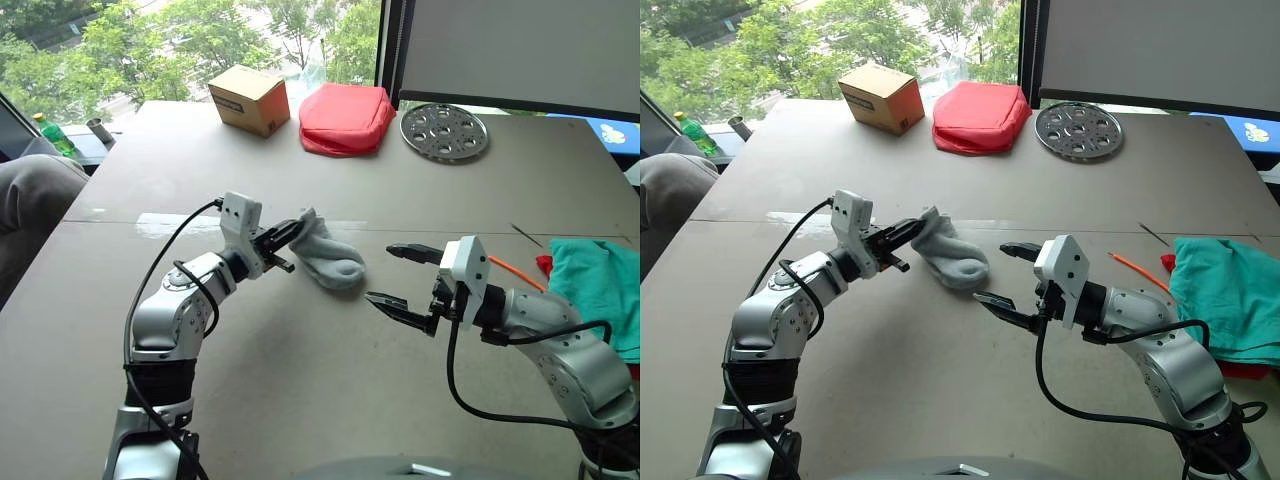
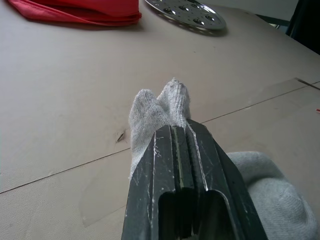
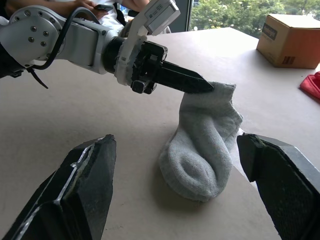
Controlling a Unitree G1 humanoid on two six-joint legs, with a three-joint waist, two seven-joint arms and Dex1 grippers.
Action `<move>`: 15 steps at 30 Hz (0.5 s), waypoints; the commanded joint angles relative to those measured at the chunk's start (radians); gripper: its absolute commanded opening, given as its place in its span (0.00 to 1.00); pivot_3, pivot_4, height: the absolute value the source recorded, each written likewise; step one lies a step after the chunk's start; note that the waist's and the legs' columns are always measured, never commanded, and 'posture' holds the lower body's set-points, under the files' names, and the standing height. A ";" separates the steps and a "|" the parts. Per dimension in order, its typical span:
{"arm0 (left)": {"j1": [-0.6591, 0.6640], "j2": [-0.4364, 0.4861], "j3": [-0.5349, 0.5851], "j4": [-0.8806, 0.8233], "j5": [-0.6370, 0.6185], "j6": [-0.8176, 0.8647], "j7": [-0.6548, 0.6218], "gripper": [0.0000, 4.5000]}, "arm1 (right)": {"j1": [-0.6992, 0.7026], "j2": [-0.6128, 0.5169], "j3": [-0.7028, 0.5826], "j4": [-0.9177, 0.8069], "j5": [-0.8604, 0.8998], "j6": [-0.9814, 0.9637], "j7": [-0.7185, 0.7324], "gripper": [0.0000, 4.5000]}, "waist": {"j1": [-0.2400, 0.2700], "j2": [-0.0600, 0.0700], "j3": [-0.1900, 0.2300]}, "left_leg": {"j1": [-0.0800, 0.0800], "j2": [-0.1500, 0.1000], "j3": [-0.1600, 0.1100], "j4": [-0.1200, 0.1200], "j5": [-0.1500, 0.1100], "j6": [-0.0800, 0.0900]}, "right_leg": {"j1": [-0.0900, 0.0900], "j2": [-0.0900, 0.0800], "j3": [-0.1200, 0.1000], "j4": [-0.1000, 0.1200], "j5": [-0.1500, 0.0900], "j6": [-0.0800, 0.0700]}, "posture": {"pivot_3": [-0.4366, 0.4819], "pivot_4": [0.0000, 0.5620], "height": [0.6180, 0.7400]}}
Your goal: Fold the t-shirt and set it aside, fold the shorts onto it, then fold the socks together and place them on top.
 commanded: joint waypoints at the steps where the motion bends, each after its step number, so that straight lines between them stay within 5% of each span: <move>1: 0.026 0.030 -0.033 -0.074 -0.006 -0.062 -0.094 0.02 | 0.002 -0.005 -0.012 -0.013 0.005 -0.026 0.001 0.91 | -0.001 0.000 0.000 | 0.000 0.000 0.000 0.000 0.000 0.000 | 0.000 0.000 0.000 0.000 0.000 0.000 | 0.48 0.27 0.99; 15: 0.046 0.113 -0.217 -0.135 0.043 -0.181 -0.358 0.02 | 0.007 -0.017 -0.025 -0.017 0.006 -0.012 -0.012 0.91 | 0.001 0.001 0.000 | -0.001 0.000 0.000 0.001 0.001 0.002 | -0.001 0.001 0.000 0.000 -0.001 -0.001 | 0.48 0.27 0.99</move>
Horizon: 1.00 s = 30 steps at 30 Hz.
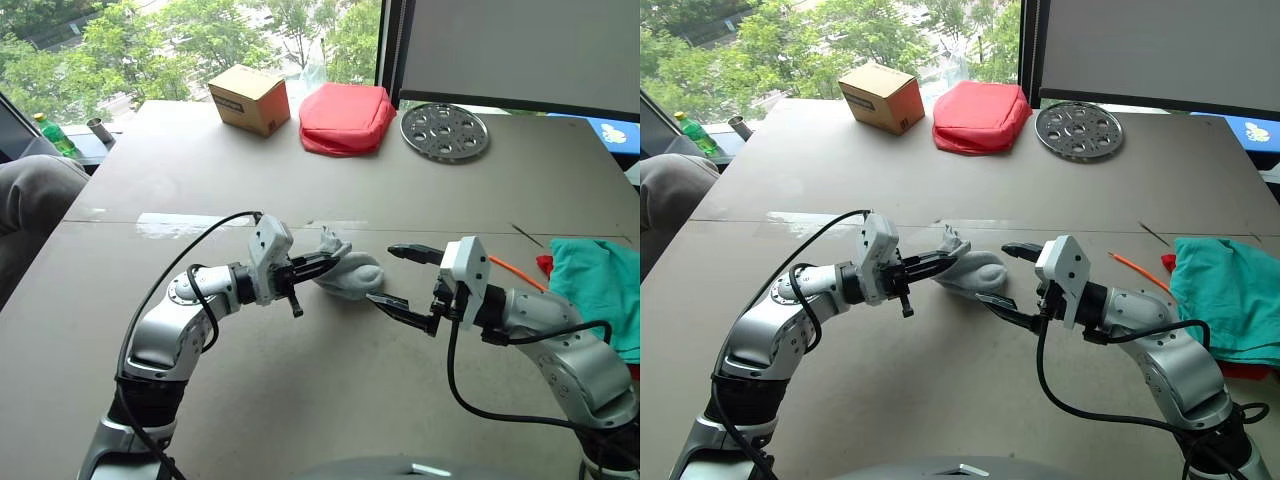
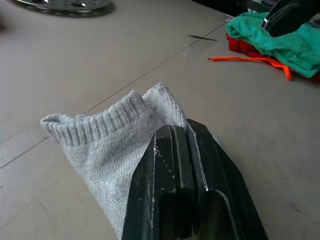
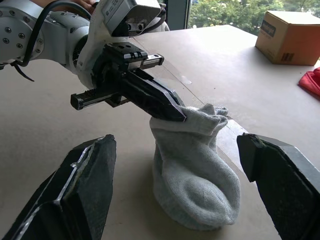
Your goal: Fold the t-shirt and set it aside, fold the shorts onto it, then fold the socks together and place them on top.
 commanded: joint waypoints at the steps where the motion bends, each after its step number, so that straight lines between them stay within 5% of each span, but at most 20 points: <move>1: -0.045 -0.016 -0.045 -0.007 0.024 -0.051 -0.031 0.02 | 0.005 -0.012 -0.025 -0.027 0.006 -0.006 -0.010 0.91 | 0.001 0.000 0.000 | 0.000 0.000 0.000 0.000 0.001 0.002 | 0.000 0.000 0.000 0.000 0.000 0.000 | 0.48 0.27 0.99; 14: -0.131 -0.049 -0.184 0.055 0.057 0.012 -0.081 0.02 | 0.090 -0.060 -0.094 -0.109 0.035 0.041 -0.060 0.91 | 0.000 -0.001 0.000 | 0.000 0.000 0.000 0.001 0.002 0.003 | 0.000 0.002 0.000 0.001 0.002 0.004 | 0.48 0.27 0.99; 23: -0.182 -0.158 -0.254 0.314 0.130 0.080 -0.037 0.02 | 0.151 -0.073 -0.117 -0.175 0.056 0.083 -0.106 0.91 | 0.002 -0.002 -0.002 | 0.000 0.000 -0.001 0.002 0.001 0.003 | 0.001 0.002 0.000 0.001 0.002 0.004 | 0.48 0.27 0.99; 30: -0.172 -0.159 -0.061 0.220 -0.054 0.129 -0.077 0.02 | 0.132 -0.066 -0.128 -0.199 0.101 0.132 -0.140 0.91 | -0.001 -0.001 -0.004 | 0.001 0.001 -0.001 0.002 0.002 0.003 | 0.001 0.001 0.000 0.002 0.002 0.003 | 0.48 0.27 0.99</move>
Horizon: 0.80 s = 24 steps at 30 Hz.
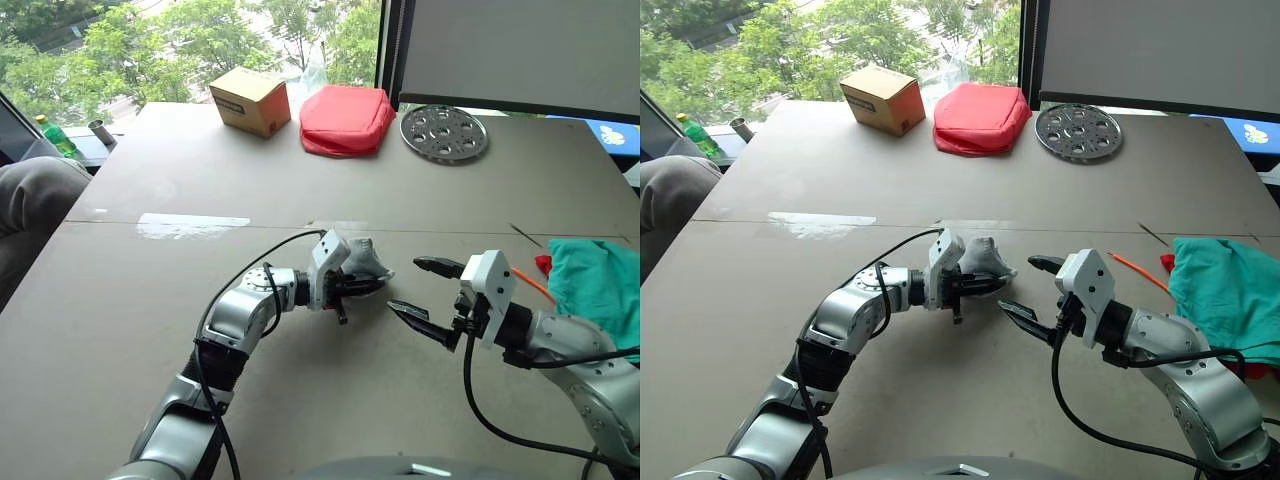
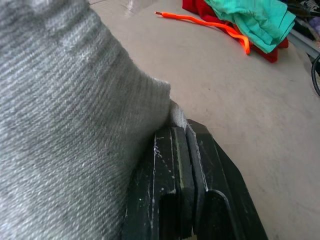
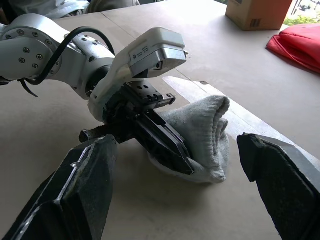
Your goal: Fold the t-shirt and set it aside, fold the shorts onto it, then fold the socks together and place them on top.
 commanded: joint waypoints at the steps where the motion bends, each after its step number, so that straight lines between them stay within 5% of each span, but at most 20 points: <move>1: 0.010 0.041 0.128 -0.103 -0.127 0.062 -0.034 0.02 | -0.024 0.004 -0.034 -0.039 0.041 0.014 -0.017 0.91 | -0.001 0.000 0.000 | 0.000 0.000 0.000 0.000 0.000 0.000 | 0.000 0.000 0.000 0.000 0.000 0.000 | 0.48 0.27 0.99; 4: 0.041 0.111 0.238 -0.235 -0.260 0.164 -0.035 0.36 | -0.041 0.011 -0.034 -0.021 0.057 0.013 -0.015 0.91 | -0.006 0.000 0.001 | 0.000 0.000 0.000 0.000 0.000 0.000 | -0.001 0.001 0.000 0.000 0.000 0.000 | 0.48 0.27 0.99; 7: 0.048 0.140 0.310 -0.306 -0.340 0.226 0.002 0.58 | -0.047 0.011 -0.036 -0.005 0.064 0.005 -0.007 0.91 | 0.001 0.001 0.001 | -0.001 0.000 -0.001 -0.001 0.000 0.000 | -0.001 0.001 0.000 0.000 0.000 0.000 | 0.48 0.27 0.99; 10: 0.029 0.136 0.339 -0.300 -0.359 0.234 0.038 0.48 | -0.054 0.010 -0.039 0.015 0.070 -0.006 0.004 0.91 | 0.002 0.000 0.001 | -0.001 -0.001 -0.001 0.000 0.000 0.000 | 0.000 0.000 0.000 0.000 0.000 0.000 | 0.48 0.27 0.99; 15: -0.031 0.061 0.382 -0.213 -0.342 0.184 0.157 0.01 | -0.057 0.002 -0.037 0.021 0.067 -0.010 0.012 0.91 | 0.003 0.000 0.001 | 0.000 -0.001 -0.001 0.001 0.000 0.000 | 0.001 0.001 0.001 0.000 0.000 0.000 | 0.48 0.27 0.99; 21: -0.044 0.068 0.498 -0.145 -0.321 0.215 0.349 0.01 | -0.041 -0.004 -0.036 0.010 0.062 -0.013 0.008 0.91 | -0.006 -0.001 0.000 | 0.000 0.000 -0.001 0.001 0.001 0.000 | 0.001 0.005 0.002 0.001 0.000 0.001 | 0.48 0.27 0.99; 24: 0.041 0.116 0.555 -0.161 -0.316 0.283 0.428 0.17 | -0.029 0.003 -0.027 0.010 0.052 -0.026 0.003 0.91 | -0.008 -0.001 0.000 | 0.000 0.000 -0.001 0.001 0.001 -0.001 | 0.001 0.008 0.003 0.001 0.000 0.001 | 0.48 0.27 0.99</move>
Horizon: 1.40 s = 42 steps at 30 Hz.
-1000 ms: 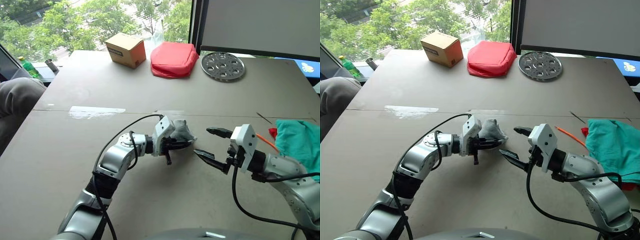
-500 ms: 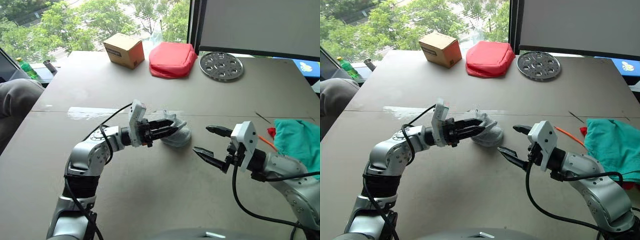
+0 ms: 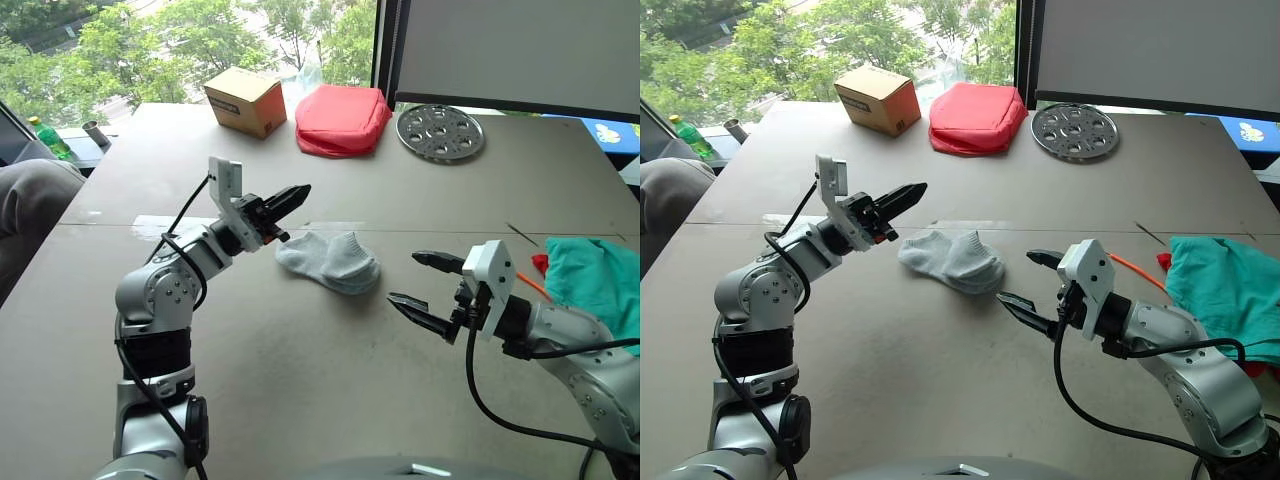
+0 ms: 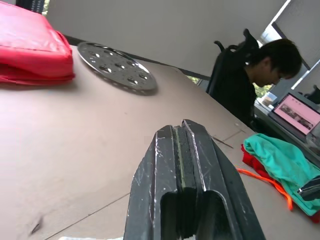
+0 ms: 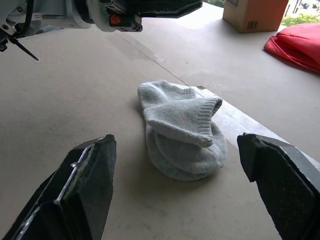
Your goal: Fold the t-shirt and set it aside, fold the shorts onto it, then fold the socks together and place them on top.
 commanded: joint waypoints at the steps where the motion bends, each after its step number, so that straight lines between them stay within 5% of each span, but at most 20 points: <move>1: 0.107 0.061 0.075 -0.030 0.021 0.066 0.097 0.25 | 0.016 0.004 -0.011 -0.029 -0.006 -0.038 -0.002 0.91 | -0.003 0.000 0.000 | 0.001 0.000 0.001 0.000 0.000 -0.001 | 0.000 0.000 0.002 0.000 0.000 0.000 | 0.48 0.27 0.99; 6: 0.214 0.061 0.102 -0.092 -0.026 0.192 0.185 0.74 | 0.019 0.010 0.000 -0.016 -0.016 -0.059 0.004 0.91 | 0.009 -0.001 0.000 | 0.002 0.000 0.001 0.000 -0.001 0.000 | 0.000 -0.004 0.003 0.000 -0.001 -0.001 | 0.48 0.27 0.99; 15: 0.185 -0.010 0.136 -0.074 -0.140 0.367 0.298 0.74 | 0.019 0.006 0.000 -0.009 -0.016 -0.066 0.020 0.91 | 0.008 -0.001 -0.001 | 0.002 0.000 0.001 0.000 -0.001 0.000 | 0.000 -0.006 0.003 0.001 0.000 -0.001 | 0.48 0.27 0.99; 25: 0.074 -0.165 0.168 0.045 -0.133 0.375 0.466 0.74 | 0.046 -0.011 -0.019 -0.034 -0.006 -0.079 0.034 0.91 | 0.008 -0.002 -0.001 | 0.005 -0.001 0.001 0.000 -0.001 0.000 | 0.003 -0.005 0.004 0.002 0.000 0.000 | 0.48 0.27 0.99; 28: 0.054 -0.177 0.164 0.066 -0.128 0.365 0.468 0.55 | 0.052 -0.010 -0.016 -0.036 -0.012 -0.083 0.033 0.91 | 0.008 -0.002 -0.001 | 0.006 -0.001 0.002 0.000 -0.001 0.000 | 0.004 -0.006 0.004 0.002 0.000 0.000 | 0.48 0.27 0.99; 33: 0.051 -0.124 0.094 0.024 -0.090 0.298 0.375 0.03 | 0.066 -0.010 -0.021 -0.040 -0.016 -0.088 0.028 0.91 | 0.006 -0.002 -0.001 | 0.006 -0.001 0.003 0.000 -0.001 0.000 | 0.003 -0.005 0.004 0.002 0.000 0.000 | 0.48 0.27 0.99; 42: 0.047 0.053 -0.222 -0.167 0.102 -0.057 -0.050 0.01 | 0.114 -0.014 -0.044 -0.055 -0.021 -0.100 0.019 0.91 | 0.009 -0.001 -0.001 | 0.004 -0.001 0.004 -0.001 -0.002 -0.002 | 0.002 -0.007 0.006 0.001 -0.002 -0.005 | 0.48 0.27 0.99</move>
